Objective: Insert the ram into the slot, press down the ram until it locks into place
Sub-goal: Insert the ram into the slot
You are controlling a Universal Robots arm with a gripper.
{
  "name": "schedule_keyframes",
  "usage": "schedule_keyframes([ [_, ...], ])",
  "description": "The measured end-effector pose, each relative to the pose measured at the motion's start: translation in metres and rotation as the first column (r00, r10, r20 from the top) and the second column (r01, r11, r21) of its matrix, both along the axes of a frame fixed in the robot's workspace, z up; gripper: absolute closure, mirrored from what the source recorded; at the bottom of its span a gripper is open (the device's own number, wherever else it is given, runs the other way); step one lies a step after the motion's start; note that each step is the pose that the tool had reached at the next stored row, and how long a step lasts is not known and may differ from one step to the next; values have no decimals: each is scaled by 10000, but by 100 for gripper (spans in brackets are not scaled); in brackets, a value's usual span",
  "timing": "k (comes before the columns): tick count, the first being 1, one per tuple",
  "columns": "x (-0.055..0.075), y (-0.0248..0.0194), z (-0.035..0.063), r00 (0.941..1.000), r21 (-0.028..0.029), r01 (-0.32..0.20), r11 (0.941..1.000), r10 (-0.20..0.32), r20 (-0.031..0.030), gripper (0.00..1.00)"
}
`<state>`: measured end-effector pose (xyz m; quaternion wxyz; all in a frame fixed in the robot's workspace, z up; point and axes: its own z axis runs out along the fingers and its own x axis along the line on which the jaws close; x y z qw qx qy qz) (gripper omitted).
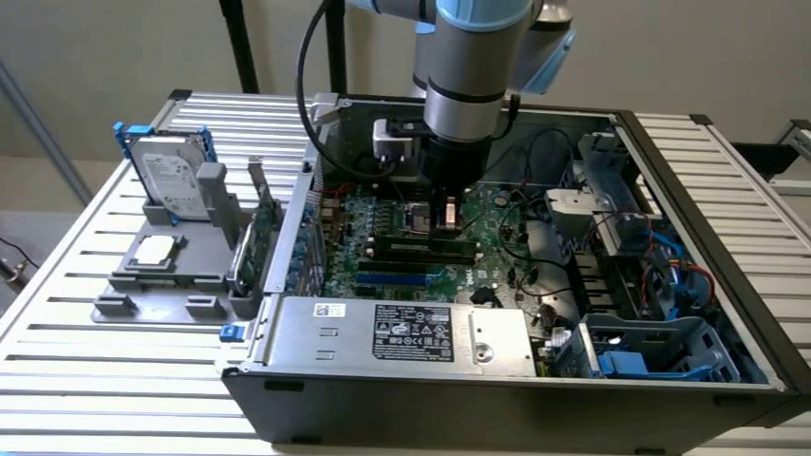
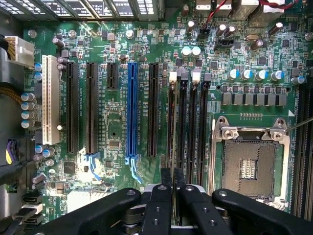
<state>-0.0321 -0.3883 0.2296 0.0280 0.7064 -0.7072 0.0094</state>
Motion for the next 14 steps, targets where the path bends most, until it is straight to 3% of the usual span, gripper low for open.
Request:
schedule_keyframes([
  [14, 0, -10, -20, 10000, -10, -12, 10000, 12, 0, 87],
])
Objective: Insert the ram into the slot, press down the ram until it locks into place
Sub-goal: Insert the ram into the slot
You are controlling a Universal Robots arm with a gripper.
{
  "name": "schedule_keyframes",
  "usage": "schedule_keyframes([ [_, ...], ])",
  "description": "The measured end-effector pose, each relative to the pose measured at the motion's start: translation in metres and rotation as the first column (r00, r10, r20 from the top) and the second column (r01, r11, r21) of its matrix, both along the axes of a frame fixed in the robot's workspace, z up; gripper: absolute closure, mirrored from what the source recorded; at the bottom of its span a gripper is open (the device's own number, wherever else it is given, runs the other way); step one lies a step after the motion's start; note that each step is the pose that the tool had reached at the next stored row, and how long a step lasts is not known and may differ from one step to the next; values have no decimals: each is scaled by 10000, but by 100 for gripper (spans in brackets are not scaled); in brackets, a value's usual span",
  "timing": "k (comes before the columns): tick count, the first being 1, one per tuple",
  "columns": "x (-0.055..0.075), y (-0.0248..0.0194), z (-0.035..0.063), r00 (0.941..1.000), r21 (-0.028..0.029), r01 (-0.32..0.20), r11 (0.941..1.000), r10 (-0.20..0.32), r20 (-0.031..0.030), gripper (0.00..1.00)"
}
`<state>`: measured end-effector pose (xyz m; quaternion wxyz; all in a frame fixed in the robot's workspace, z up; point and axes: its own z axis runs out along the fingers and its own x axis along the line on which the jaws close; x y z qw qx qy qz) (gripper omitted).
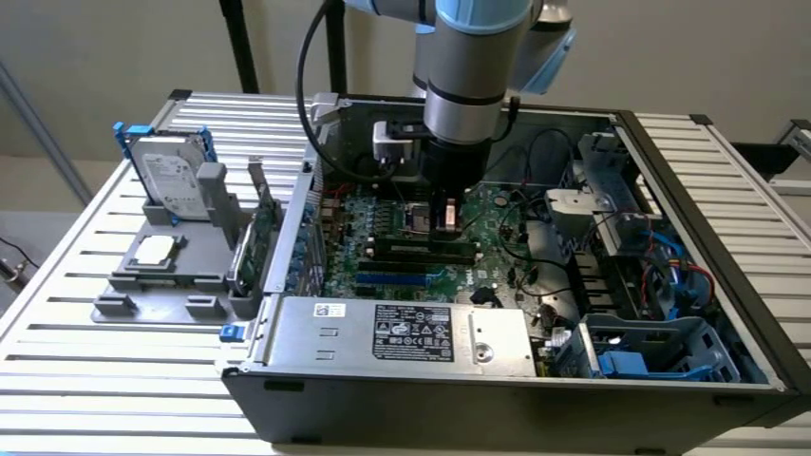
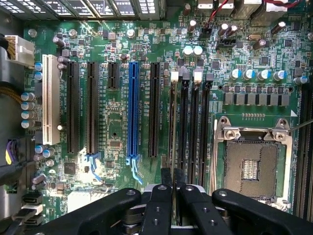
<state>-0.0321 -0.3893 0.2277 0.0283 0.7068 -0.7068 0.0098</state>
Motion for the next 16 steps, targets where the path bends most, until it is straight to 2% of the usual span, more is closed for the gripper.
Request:
schedule_keyframes([
  [7, -3, 0, -11, 10000, -2, 0, 10000, 0, 0, 85],
  [8, -3, 0, -11, 10000, -1, -1, 10000, 1, 0, 79],
  [9, -3, 0, -6, 10000, 0, -1, 10000, 1, 1, 79],
  [16, -31, -1, 150, 10000, 0, -1, 10000, 1, 1, 79],
])
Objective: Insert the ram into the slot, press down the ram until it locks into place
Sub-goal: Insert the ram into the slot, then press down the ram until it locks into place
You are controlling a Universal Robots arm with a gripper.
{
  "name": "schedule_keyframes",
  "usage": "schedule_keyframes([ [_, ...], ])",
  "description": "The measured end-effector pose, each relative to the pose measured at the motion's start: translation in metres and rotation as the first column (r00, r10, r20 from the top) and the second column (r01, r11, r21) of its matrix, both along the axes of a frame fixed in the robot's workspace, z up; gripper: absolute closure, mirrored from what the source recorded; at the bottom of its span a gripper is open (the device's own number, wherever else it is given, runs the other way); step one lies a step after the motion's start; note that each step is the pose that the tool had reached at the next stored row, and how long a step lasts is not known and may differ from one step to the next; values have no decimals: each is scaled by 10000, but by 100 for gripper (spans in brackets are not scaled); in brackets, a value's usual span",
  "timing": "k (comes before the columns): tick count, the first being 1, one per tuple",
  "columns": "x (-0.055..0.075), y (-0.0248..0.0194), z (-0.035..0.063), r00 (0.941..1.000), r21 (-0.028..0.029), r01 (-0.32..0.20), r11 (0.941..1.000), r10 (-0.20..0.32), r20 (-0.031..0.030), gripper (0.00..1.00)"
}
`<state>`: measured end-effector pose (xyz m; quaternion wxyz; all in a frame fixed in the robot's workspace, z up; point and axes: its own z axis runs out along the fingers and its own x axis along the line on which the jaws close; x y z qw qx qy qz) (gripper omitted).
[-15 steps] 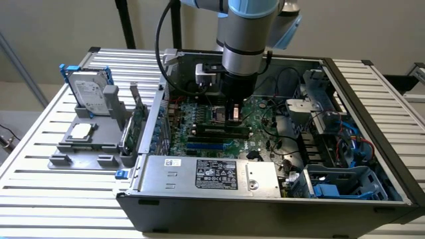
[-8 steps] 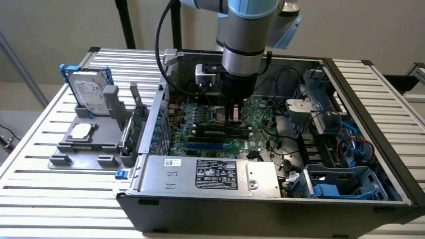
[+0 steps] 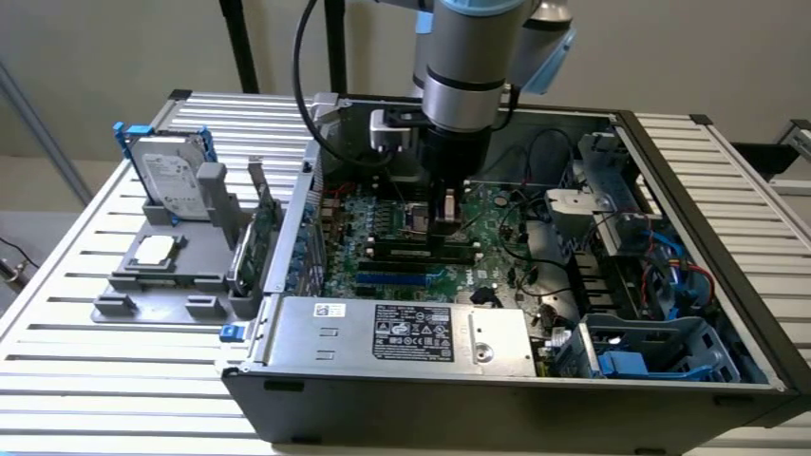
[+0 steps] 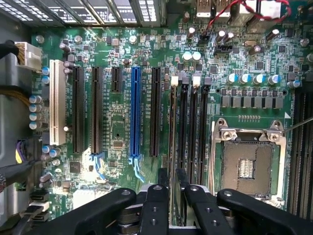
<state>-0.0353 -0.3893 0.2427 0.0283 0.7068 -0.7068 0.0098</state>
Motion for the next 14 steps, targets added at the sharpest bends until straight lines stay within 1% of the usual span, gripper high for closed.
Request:
schedule_keyframes([
  [1, -5, 0, 19, 10000, -1, 0, 10000, 0, -1, 82],
  [2, -11, 0, 28, 10000, 0, 1, 10000, -1, -1, 82],
  [3, -14, 0, 30, 10000, 1, 1, 10000, -1, 1, 88],
  [4, -14, 0, 30, 10000, 1, -1, 10000, 1, 1, 89],
  [14, -16, 0, 24, 10000, 0, 0, 10000, 0, 1, 89],
])
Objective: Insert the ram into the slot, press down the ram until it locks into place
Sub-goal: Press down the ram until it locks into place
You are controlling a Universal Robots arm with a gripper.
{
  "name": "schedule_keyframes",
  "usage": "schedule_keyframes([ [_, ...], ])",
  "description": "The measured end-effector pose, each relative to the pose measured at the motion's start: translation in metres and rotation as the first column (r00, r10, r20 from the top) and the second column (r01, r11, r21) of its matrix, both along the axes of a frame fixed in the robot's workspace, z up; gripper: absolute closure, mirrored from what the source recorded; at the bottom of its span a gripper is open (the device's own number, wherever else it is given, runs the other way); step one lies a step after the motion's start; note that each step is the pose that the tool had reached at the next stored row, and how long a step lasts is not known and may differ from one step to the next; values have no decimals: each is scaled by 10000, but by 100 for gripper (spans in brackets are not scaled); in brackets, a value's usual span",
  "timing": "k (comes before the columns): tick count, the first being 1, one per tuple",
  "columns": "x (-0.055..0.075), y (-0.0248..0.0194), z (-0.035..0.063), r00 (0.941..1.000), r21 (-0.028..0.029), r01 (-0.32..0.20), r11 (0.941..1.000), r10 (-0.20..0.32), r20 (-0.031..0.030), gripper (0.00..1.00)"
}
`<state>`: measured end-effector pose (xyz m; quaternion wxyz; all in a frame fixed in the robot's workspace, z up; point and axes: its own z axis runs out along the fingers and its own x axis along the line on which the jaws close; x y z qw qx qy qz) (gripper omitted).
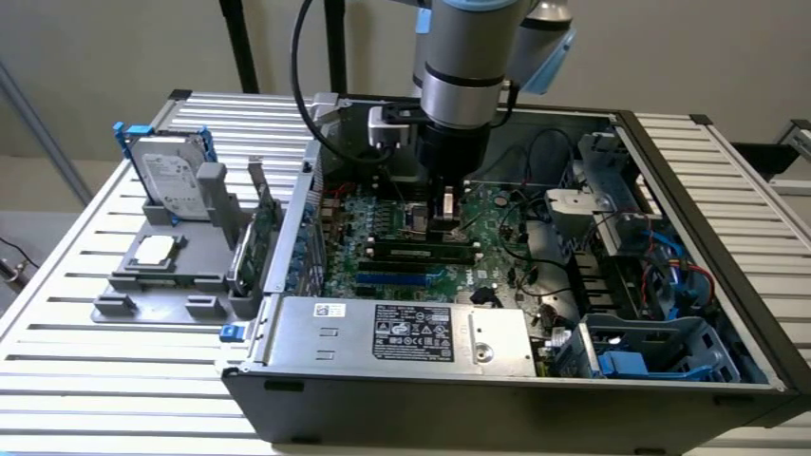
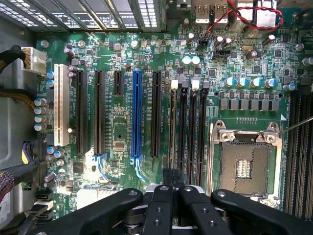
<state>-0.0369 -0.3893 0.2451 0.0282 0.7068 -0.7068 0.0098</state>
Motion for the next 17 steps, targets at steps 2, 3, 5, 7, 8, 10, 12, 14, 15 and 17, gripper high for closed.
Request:
schedule_keyframes([
  [2, -6, 1, -17, 10000, -1, 2, 10000, -2, 0, 89],
  [3, -8, 2, -26, 10000, 0, 2, 10000, -2, 0, 89],
  [5, -7, 3, -42, 10000, -1, -1, 10000, 1, 0, 89],
  [7, -8, 4, -56, 10000, -1, 0, 10000, 0, 0, 89],
  [8, -8, 5, -64, 10000, 0, 0, 10000, 0, 1, 89],
  [10, -8, 5, -82, 10000, 0, 0, 10000, 0, 1, 89],
  [12, -8, 5, -101, 10000, 0, 0, 10000, 0, 1, 89],
  [14, -9, 5, -118, 10000, 0, 1, 10000, -1, 0, 89],
  [15, -9, 5, -126, 10000, -1, 1, 10000, -1, 0, 89],
  [17, -10, 5, -142, 10000, -3, 0, 10000, 0, 0, 89],
])
